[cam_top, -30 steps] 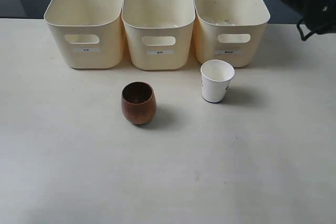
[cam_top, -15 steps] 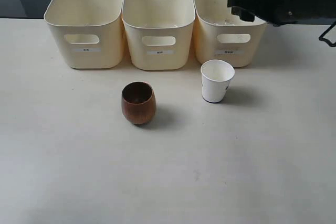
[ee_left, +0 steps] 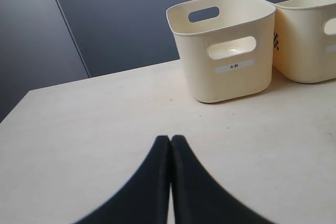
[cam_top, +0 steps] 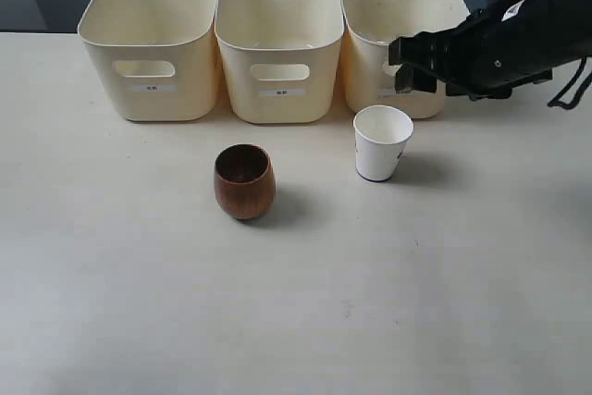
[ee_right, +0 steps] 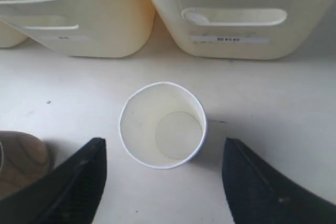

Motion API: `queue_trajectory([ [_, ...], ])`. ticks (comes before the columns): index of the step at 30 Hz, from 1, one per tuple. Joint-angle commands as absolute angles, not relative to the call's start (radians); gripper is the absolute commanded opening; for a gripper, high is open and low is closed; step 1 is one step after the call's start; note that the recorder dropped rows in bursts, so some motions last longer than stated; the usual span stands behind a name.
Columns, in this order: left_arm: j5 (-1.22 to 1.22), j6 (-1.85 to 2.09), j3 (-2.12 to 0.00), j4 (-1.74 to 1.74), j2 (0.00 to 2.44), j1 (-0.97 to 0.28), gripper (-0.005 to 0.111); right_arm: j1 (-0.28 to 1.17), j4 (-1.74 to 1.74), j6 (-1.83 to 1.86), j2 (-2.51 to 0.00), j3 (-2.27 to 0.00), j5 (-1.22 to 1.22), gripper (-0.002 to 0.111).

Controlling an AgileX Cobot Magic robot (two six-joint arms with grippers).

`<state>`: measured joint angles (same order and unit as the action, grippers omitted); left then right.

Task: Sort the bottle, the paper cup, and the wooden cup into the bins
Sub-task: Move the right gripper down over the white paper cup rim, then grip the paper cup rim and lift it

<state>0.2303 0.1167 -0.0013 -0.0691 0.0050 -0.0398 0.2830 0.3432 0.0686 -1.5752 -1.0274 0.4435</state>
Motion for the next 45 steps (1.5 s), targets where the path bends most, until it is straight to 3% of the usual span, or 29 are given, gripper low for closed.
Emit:
queue_trajectory([
  [1,0.225,0.115,0.0,-0.069,0.0,-0.043,0.0,0.281,0.348,0.079,-1.628,-1.032,0.437,0.061],
  [45,0.225,0.115,0.0,-0.069,0.0,-0.043,0.0,0.281,0.424,0.079,-1.871,-1.032,0.204,0.061],
])
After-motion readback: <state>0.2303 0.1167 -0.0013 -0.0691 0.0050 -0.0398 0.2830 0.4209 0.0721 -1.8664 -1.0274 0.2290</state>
